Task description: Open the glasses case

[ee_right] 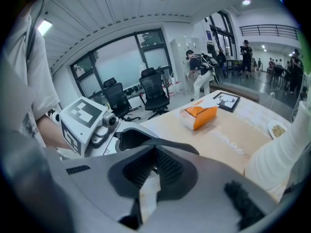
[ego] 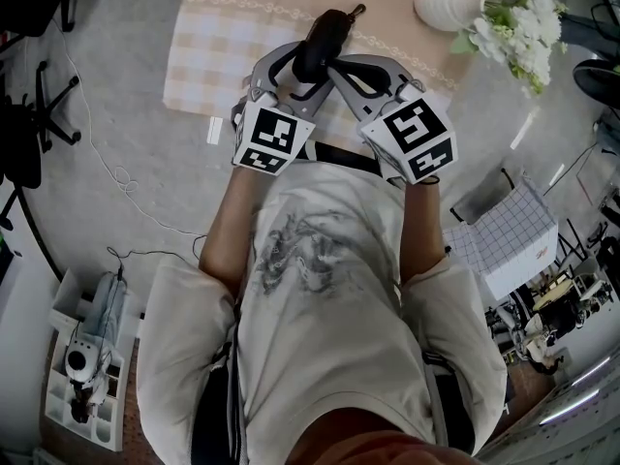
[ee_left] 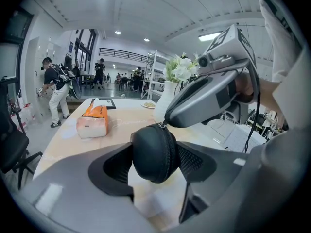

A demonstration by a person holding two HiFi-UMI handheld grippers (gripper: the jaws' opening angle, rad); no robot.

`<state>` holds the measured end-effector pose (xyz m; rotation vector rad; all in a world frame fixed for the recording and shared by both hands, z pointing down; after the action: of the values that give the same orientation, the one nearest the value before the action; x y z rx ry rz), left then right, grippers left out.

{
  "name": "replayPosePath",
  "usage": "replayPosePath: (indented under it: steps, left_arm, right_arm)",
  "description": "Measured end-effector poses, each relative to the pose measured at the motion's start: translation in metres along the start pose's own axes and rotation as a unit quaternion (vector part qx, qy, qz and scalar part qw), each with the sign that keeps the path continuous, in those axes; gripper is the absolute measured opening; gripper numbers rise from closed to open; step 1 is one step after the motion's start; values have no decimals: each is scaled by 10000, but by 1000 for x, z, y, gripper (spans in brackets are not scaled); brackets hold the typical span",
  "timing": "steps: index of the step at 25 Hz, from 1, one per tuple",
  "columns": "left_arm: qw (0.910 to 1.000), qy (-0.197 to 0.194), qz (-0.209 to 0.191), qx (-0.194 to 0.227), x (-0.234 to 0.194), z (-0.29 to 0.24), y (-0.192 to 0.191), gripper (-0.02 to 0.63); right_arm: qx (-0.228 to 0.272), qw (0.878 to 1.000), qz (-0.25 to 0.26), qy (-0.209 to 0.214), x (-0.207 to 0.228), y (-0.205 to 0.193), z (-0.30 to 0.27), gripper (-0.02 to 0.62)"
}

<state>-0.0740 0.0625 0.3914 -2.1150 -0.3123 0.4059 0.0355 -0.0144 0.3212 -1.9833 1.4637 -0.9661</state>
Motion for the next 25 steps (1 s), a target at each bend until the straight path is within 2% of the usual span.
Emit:
replayPosePath:
  steps: [4, 13, 15, 17, 20, 25]
  left_arm:
    - [10000, 16, 10, 24, 0, -1, 2, 288]
    - [10000, 17, 81, 30, -1, -1, 4, 287]
    - [10000, 15, 70, -60, -1, 0, 2, 286]
    - [9996, -4, 225, -155, -3, 4, -8, 285]
    - [9979, -16, 651, -21, -11, 14, -20, 282]
    - [9982, -179, 576, 70, -10, 14, -18, 284]
  right_arm:
    - [-93, 9996, 212, -133, -2, 5, 1, 18]
    - [-41, 9995, 223, -218, 3, 6, 2, 18]
    - [-71, 9982, 254, -535, 9, 7, 7, 14]
    - [-88, 9958, 274, -864, 25, 11, 19, 12]
    - [-67, 9959, 472, -772, 37, 23, 31, 12]
    - [-105, 9977, 414, -531, 28, 8, 17, 14]
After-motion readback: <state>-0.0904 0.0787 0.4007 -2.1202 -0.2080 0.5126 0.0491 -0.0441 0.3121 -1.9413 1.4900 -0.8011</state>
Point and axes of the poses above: the fingertips, and each gripper's own axes: z backward along the fingers, x to its right, y out of its top, the point moved 10 cm from there along z, backward along the fingers, and after that the axes turned 3 degrees about x, right-handed, at the moved point
